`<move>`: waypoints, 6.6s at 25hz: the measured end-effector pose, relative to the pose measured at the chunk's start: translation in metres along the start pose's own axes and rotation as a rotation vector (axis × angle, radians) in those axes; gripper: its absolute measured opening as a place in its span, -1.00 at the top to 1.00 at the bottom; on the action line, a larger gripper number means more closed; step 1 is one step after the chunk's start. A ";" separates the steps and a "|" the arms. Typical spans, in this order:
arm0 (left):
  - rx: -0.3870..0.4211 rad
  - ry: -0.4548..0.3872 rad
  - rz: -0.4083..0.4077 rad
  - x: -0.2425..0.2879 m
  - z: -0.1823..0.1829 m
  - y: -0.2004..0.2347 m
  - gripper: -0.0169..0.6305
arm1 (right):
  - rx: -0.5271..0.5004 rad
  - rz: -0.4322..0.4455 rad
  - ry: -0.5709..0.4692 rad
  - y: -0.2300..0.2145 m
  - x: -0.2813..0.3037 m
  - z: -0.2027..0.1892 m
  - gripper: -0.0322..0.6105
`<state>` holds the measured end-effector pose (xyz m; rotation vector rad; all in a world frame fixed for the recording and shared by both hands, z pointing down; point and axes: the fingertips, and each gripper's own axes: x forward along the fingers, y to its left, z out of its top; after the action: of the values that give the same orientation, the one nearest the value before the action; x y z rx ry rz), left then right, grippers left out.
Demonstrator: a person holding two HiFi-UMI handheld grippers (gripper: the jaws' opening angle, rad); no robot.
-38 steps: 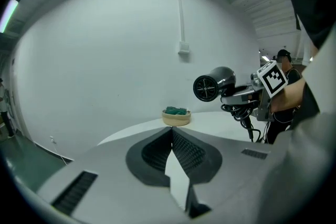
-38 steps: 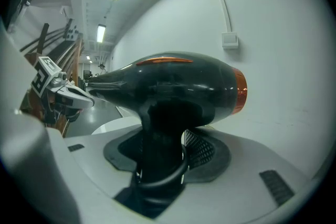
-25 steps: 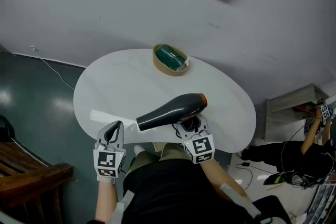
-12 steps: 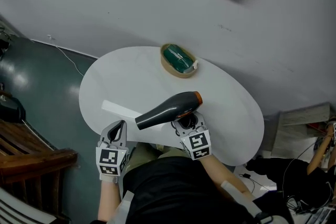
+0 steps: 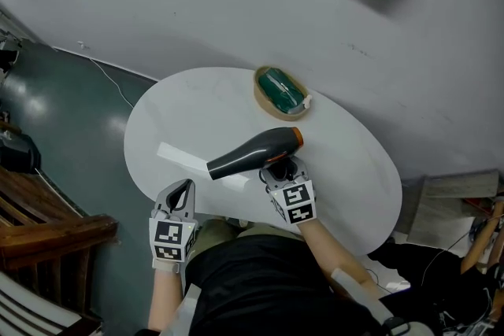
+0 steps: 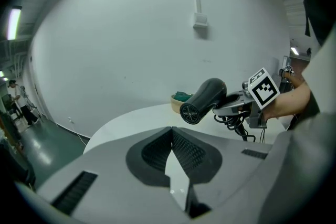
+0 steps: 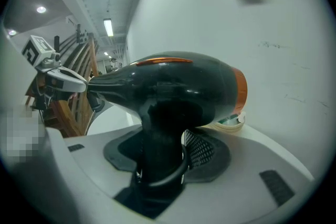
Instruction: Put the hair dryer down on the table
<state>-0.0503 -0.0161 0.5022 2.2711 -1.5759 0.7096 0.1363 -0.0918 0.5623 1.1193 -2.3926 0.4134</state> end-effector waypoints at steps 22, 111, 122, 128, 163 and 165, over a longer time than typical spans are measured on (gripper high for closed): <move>-0.060 0.172 -0.161 0.046 -0.047 0.126 0.92 | 0.076 -0.101 0.240 0.012 0.184 0.033 0.23; -0.089 0.294 -0.364 0.081 -0.096 0.147 0.92 | 0.550 -0.075 0.243 -0.010 0.229 0.063 -0.28; -0.030 0.181 -0.372 0.080 -0.042 0.109 0.92 | 0.516 -0.040 0.065 -0.001 0.136 0.088 0.47; -0.010 0.093 -0.377 0.078 -0.001 0.077 0.92 | 0.495 -0.016 -0.053 -0.005 0.072 0.105 0.80; 0.103 -0.289 -0.444 0.057 0.122 -0.092 0.92 | 0.193 -0.221 -0.334 -0.053 -0.167 0.065 0.85; 0.110 -0.290 -0.450 0.057 0.124 -0.094 0.92 | 0.184 -0.229 -0.331 -0.053 -0.168 0.063 0.84</move>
<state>0.0822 -0.0881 0.4338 2.7738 -1.0776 0.3663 0.2535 -0.0458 0.4243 1.6371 -2.4996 0.4014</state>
